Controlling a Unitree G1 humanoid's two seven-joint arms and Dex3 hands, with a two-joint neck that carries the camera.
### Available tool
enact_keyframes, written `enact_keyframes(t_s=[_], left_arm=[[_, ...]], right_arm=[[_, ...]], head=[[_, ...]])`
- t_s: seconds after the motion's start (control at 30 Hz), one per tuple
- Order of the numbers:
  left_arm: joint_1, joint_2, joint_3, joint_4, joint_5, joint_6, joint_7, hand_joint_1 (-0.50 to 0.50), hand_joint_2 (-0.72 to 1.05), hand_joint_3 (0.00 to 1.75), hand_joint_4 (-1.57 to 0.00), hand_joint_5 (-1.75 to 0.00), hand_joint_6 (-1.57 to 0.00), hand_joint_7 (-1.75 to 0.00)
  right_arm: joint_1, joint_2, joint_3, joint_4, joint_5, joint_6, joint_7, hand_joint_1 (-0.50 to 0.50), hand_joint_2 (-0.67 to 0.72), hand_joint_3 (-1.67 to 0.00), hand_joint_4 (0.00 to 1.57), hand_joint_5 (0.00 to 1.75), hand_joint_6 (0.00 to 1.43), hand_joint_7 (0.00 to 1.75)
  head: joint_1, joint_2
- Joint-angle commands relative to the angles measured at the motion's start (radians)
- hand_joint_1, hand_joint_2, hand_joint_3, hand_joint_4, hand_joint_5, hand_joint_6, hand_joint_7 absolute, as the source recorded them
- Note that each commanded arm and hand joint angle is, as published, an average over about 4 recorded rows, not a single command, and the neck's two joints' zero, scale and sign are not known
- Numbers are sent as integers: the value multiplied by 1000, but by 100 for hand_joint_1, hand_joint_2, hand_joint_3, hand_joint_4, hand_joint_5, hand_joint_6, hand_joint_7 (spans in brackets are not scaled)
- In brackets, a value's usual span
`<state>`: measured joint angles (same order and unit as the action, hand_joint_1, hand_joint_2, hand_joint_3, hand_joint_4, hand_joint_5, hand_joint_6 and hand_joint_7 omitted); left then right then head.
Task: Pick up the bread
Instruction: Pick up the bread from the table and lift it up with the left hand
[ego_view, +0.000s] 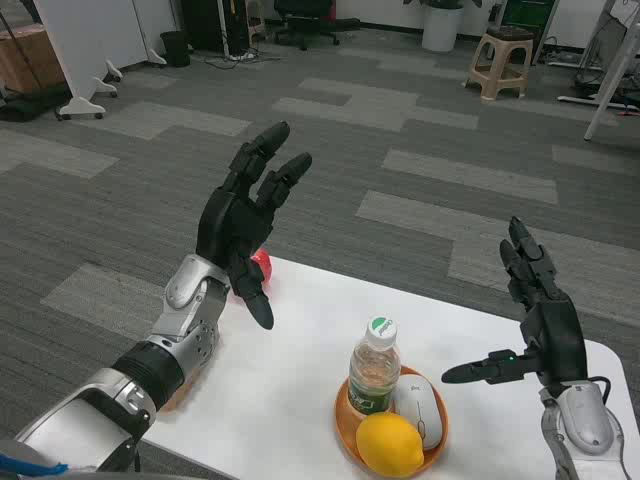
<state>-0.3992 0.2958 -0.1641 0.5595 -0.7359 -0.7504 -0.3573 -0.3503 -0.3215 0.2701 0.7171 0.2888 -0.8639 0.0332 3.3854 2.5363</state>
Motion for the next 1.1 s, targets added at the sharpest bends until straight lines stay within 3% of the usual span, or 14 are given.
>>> enact_keyframes(t_s=[0.03, 0.07, 0.1, 0.3, 0.4, 0.5, 0.6, 0.63, 0.73, 0.83, 1.1], left_arm=[[-96, 32, -152, 66, -17, -27, 78, 43, -64, 9, 0, -51, -4, -42], [-96, 32, -152, 66, -18, -27, 78, 43, -66, 9, 0, -51, -5, -42], [-97, 34, -154, 66, -18, -27, 78, 43, -66, 9, 0, -51, -5, -42], [-97, 37, -155, 66, -20, -27, 78, 43, -66, 9, 0, -51, -5, -42], [-97, 37, -155, 66, -20, -27, 78, 43, -68, 9, 0, -51, -5, -42], [-96, 37, -157, 67, -21, -27, 78, 43, -68, 9, 0, -51, -5, -42], [-92, 38, -159, 72, -22, -27, 78, 41, -68, 9, 0, -51, -5, -42], [-91, 40, -162, 76, -22, -27, 78, 41, -68, 9, 0, -51, -5, -42], [-89, 49, -177, 97, -23, -27, 78, 41, -64, 9, 0, -51, -5, -42], [-89, 57, -196, 118, -29, -27, 77, 41, -64, 9, 0, -51, -5, -42], [-86, 84, -259, 190, -49, -27, 72, 38, -68, 9, 0, -51, -5, -42]], right_arm=[[0, 32, -11, -125, 9, -41, -39, -21, 3, 0, 0, 0, 0, 0], [0, 32, -12, -125, 9, -42, -39, -21, 3, 0, 0, 0, 0, 0], [1, 33, -12, -126, 9, -42, -39, -21, 3, 0, 0, 0, 0, 0], [3, 35, -12, -131, 8, -43, -39, -21, 3, 0, 0, 0, 0, 0], [4, 35, -12, -131, 9, -42, -39, -21, 3, 0, 0, 0, 0, 0], [7, 28, -12, -131, 9, -42, -37, -21, 3, 0, 0, 0, 0, 0], [15, 20, -13, -129, 9, -41, -36, -21, 3, 0, 0, 0, 0, 0], [18, 18, -14, -127, 8, -41, -35, -21, 3, 0, 0, 0, 0, 0], [30, 10, -22, -117, 8, -41, -30, -21, 3, 0, 0, 0, 0, 0], [44, 4, -29, -105, 9, -41, -20, -21, 3, 0, 0, 0, 0, 0], [79, -11, -35, -68, 9, -41, -6, -21, -3, 0, 0, 0, 0, 0]], head=[[-38, 214], [-35, 193], [-26, 128], [-27, 119], [-44, 66], [-79, -17], [-116, -152], [-131, -236], [-148, -385], [-157, -491], [-190, -572]])
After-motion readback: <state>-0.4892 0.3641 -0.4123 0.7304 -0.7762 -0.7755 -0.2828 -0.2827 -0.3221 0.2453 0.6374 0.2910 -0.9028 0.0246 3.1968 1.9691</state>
